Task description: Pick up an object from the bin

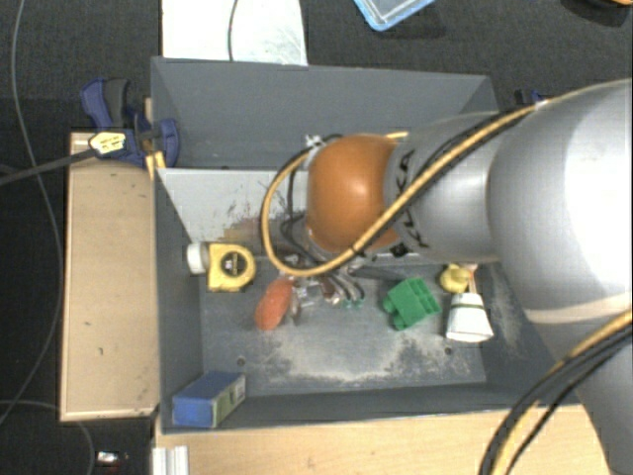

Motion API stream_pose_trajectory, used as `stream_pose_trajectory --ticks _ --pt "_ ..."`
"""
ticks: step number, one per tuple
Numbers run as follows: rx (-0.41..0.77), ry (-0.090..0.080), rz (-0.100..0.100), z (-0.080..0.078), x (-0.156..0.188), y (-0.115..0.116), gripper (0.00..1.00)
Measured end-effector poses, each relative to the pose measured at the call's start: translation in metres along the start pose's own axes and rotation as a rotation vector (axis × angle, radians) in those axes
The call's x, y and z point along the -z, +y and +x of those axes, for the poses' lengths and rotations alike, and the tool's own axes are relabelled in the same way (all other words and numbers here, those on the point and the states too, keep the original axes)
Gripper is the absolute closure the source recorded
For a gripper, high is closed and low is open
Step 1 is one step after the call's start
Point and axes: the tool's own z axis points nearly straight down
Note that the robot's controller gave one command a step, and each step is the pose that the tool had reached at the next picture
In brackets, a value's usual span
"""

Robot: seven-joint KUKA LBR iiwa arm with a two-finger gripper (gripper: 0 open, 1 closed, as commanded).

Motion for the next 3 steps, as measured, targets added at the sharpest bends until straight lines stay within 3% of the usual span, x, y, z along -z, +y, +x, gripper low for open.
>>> stream_pose_trajectory --ticks 1,3 --pt "0.03 -0.005 -0.001 -0.001 0.011 0.001 1.0" --pt "0.052 0.006 0.0 0.013 0.166 0.017 1.0"
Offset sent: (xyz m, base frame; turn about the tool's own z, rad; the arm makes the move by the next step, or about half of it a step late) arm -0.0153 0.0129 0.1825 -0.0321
